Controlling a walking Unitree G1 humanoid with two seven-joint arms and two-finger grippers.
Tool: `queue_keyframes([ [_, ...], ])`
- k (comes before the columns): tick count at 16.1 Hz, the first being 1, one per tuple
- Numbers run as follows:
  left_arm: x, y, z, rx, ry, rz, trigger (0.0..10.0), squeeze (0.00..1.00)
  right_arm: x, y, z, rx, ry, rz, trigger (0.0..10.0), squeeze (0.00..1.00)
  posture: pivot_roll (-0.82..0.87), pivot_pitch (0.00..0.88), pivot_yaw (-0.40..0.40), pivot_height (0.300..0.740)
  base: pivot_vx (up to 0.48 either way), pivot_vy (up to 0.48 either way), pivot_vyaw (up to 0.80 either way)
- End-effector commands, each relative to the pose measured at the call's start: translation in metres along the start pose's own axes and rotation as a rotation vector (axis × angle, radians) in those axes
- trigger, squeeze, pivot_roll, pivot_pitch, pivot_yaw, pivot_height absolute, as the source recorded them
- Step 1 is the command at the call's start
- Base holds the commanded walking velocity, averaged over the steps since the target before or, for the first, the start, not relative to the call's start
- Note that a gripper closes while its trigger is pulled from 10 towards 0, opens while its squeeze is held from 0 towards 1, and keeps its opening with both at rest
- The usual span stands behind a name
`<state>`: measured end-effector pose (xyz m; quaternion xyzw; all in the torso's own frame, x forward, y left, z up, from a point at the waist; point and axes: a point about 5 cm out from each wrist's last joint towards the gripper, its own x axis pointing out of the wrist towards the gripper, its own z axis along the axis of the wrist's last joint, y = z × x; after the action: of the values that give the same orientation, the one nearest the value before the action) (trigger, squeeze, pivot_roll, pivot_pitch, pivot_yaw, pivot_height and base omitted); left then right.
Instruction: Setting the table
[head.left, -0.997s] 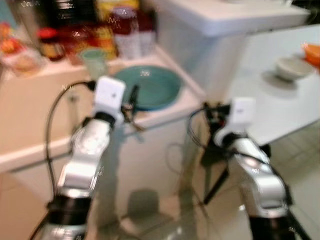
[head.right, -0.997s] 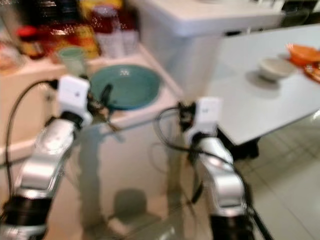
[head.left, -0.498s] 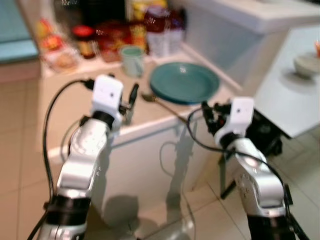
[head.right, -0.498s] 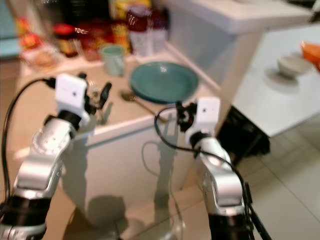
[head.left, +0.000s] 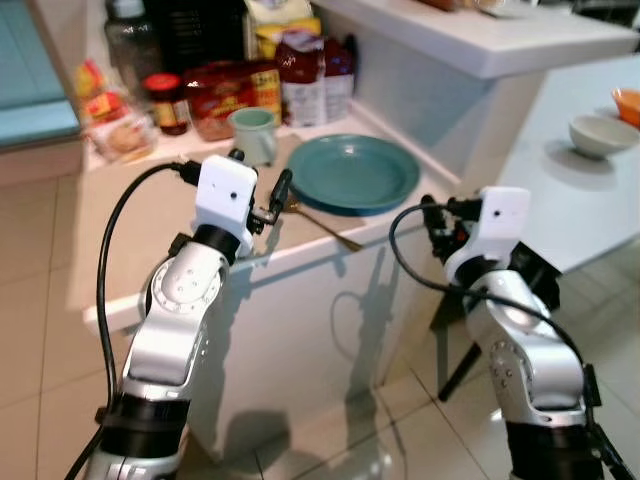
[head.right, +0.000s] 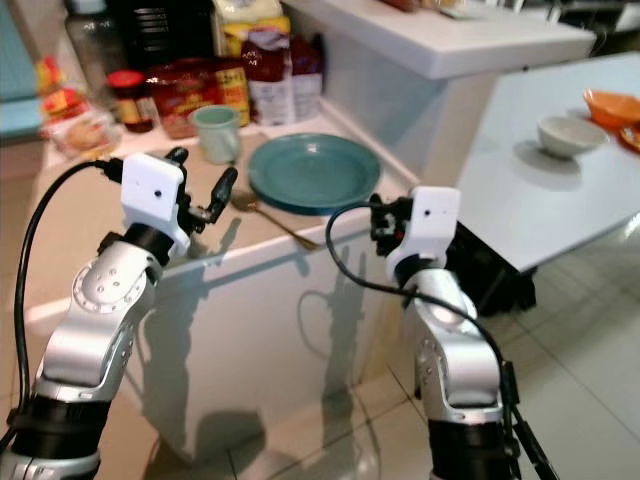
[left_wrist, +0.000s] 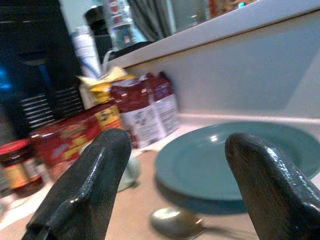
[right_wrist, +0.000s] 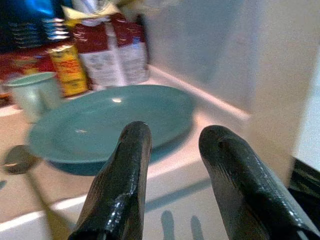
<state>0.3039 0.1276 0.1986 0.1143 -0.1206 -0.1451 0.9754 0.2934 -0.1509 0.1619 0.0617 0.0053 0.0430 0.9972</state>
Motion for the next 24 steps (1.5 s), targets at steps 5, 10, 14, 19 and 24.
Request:
queue_keyframes([
  [5, -0.001, 0.005, -0.001, 0.034, 0.013, 0.004, 10.0, 0.00, 0.006, -0.004, 0.009, -0.013, 0.012, 0.008, 10.0, 0.00, 0.11, 0.000, -0.012, 0.740, 0.000, 0.000, 0.00],
  [10, 0.001, 0.002, 0.001, 0.042, -0.004, -0.031, 10.0, 0.00, 0.015, -0.008, 0.015, 0.029, 0.040, 0.008, 10.0, 1.00, 0.12, 0.000, -0.012, 0.740, 0.000, 0.000, 0.00],
  [14, 0.001, -0.002, 0.005, 0.016, -0.021, -0.076, 10.0, 0.00, 0.035, -0.027, 0.019, 0.063, 0.103, -0.081, 10.0, 1.00, 0.12, 0.000, -0.013, 0.740, 0.000, 0.000, 0.00],
  [19, 0.002, -0.008, 0.007, 0.027, -0.031, -0.139, 10.0, 0.00, 0.073, -0.041, 0.021, 0.194, 0.259, -0.151, 10.0, 0.00, 0.13, 0.000, -0.015, 0.740, 0.000, 0.000, 0.00],
  [24, 0.001, -0.012, 0.010, 0.031, -0.040, -0.194, 10.0, 0.00, 0.097, -0.034, 0.025, 0.279, 0.280, -0.112, 10.0, 0.00, 0.14, 0.000, -0.015, 0.740, 0.000, 0.000, 0.00],
])
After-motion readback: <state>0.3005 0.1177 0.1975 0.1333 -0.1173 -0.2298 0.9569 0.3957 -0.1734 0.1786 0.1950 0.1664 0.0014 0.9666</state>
